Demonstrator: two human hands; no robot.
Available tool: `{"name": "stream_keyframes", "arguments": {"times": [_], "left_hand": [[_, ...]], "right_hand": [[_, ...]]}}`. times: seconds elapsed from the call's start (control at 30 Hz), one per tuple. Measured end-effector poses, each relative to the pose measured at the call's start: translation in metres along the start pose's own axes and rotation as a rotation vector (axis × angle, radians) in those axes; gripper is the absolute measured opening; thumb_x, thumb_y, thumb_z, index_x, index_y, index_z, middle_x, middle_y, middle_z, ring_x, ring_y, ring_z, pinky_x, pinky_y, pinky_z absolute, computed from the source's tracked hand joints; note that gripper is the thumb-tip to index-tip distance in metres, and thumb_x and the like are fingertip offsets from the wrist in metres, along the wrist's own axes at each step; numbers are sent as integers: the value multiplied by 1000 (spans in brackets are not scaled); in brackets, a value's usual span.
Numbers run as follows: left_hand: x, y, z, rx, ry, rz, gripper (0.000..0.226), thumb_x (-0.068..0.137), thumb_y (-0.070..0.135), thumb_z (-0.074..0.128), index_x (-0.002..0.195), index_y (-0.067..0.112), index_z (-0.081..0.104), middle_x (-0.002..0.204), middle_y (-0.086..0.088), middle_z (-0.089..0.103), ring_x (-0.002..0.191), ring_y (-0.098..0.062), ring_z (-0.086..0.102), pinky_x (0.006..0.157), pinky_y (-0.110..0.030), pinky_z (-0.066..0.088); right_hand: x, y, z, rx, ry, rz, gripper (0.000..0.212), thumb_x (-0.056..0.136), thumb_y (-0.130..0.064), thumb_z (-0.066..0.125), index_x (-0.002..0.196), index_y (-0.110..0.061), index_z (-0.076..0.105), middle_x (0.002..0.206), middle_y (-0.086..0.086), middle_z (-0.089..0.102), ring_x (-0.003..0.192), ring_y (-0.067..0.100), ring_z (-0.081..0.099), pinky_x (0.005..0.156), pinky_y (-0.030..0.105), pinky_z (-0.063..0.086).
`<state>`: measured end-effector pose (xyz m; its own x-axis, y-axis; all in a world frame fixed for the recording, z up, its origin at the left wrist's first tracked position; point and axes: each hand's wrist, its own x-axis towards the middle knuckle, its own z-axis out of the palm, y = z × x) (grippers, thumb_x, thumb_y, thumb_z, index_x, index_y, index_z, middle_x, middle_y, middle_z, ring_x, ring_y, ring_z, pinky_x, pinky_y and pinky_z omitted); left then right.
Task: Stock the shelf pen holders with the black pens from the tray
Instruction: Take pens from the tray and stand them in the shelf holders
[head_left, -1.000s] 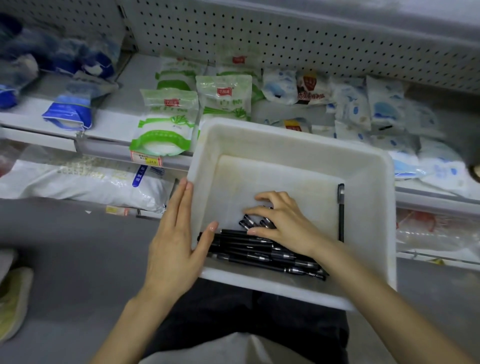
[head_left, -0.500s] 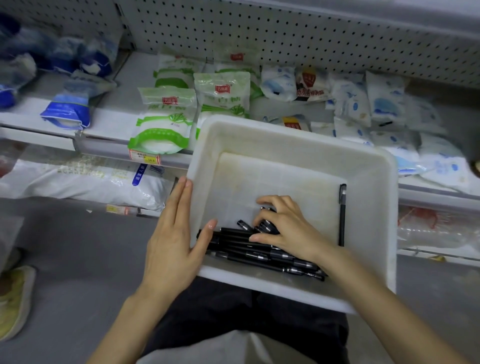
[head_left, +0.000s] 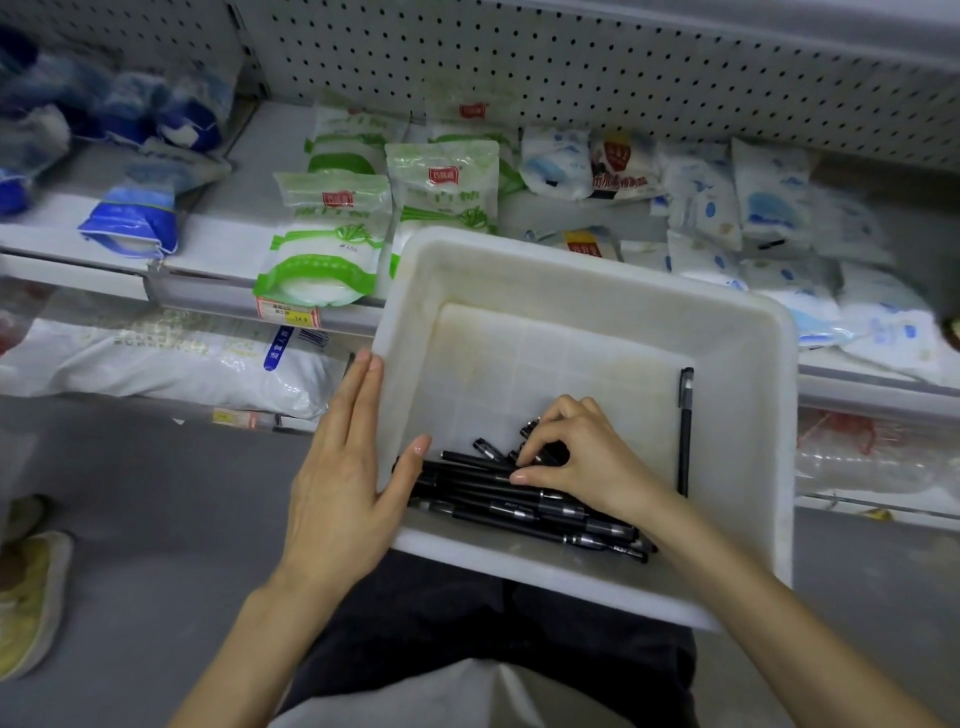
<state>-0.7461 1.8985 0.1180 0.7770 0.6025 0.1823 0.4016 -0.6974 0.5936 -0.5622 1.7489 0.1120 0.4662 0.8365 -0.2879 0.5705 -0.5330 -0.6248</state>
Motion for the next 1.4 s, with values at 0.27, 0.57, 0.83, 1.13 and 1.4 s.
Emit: {"name": "stream_keyframes", "arguments": {"times": [0.27, 0.57, 0.83, 1.13, 1.4], "left_hand": [[0, 1, -2, 11, -20, -7, 72, 92, 58, 30, 154, 26, 10, 159, 18, 5, 143, 2, 12, 100, -29, 34], [-1, 5, -3, 14, -29, -19, 74, 90, 61, 26, 154, 27, 9, 159, 20, 4, 140, 11, 4, 105, -26, 22], [39, 24, -28, -55, 79, 74, 69, 93, 57, 33, 151, 19, 27, 158, 11, 18, 143, -6, 17, 116, -38, 19], [109, 155, -62, -102, 230, 618, 55, 98, 39, 39, 145, 10, 38, 154, 3, 30, 142, -8, 26, 115, -34, 23], [187, 280, -70, 8, 270, 921, 54, 98, 39, 37, 141, 8, 45, 148, -4, 40, 137, -15, 34, 113, -29, 20]], "right_hand": [[3, -8, -6, -42, -156, 112, 22, 76, -38, 75, 89, -22, 67, 100, -1, 44, 105, 15, 37, 84, 24, 31], [-3, -6, -6, 0, -262, 129, 17, 83, -36, 69, 81, -26, 56, 104, -1, 45, 110, 16, 39, 93, 29, 36], [-26, -16, -57, 443, -76, 138, 15, 98, -19, 49, 85, -13, 45, 67, 3, 61, 50, 13, 58, 44, 21, 42], [-107, -32, -197, 497, 268, 37, 9, 83, -5, 68, 85, -12, 73, 71, 2, 68, 61, 5, 59, 59, 14, 46], [-151, -53, -329, 489, 866, -297, 15, 79, -5, 65, 93, -10, 64, 75, 2, 69, 69, 10, 68, 64, 15, 51]]}}
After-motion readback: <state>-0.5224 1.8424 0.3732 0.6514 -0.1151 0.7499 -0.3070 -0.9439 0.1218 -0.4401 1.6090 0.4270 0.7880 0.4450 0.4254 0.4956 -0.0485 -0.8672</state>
